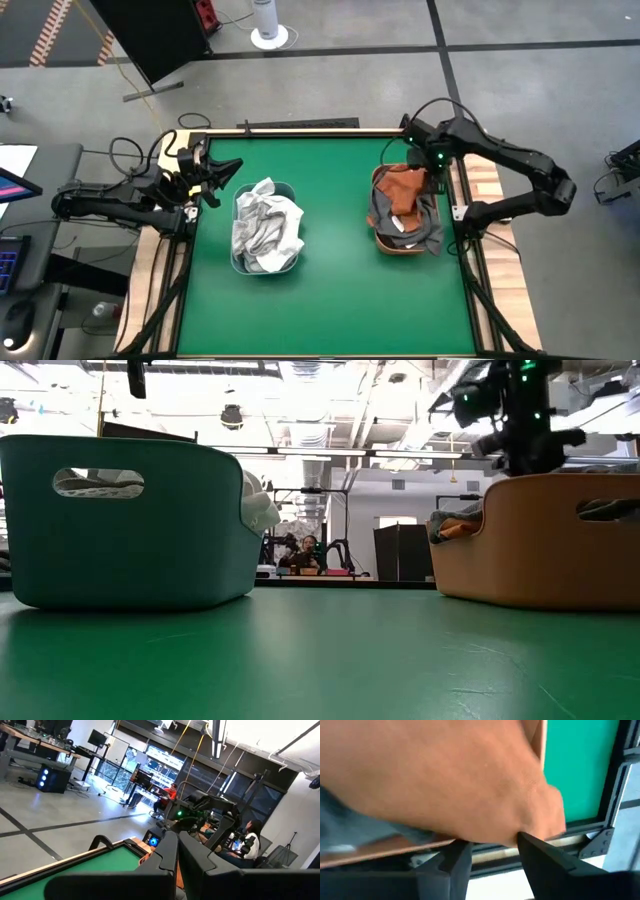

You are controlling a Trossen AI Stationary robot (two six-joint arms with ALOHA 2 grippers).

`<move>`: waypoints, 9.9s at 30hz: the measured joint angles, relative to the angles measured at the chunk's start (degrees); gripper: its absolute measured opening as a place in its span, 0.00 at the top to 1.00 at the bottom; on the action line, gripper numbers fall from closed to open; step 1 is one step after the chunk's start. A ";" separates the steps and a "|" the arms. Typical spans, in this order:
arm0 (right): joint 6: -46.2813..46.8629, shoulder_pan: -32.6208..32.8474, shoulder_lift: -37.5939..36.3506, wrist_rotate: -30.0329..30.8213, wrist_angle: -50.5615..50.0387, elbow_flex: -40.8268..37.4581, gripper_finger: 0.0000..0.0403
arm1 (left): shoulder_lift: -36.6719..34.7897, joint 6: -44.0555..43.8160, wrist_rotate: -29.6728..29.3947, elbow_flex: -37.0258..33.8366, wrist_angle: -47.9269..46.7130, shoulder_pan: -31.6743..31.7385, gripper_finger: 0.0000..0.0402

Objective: Sort towels by color in basket
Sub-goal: Put the orange towel into the orange bin

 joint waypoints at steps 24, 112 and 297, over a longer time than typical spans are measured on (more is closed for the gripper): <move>5.26 1.85 -0.44 -9.56 -7.55 14.49 0.97 | 0.00 0.13 1.01 0.00 -0.26 0.00 0.98; 30.24 34.65 -1.99 -16.33 -10.25 5.64 0.64 | -0.26 -4.77 3.88 -0.02 -4.04 -0.11 0.98; 23.53 9.88 9.93 -1.60 9.51 -1.89 0.65 | -0.37 -5.48 8.48 -0.02 -2.91 -0.11 0.98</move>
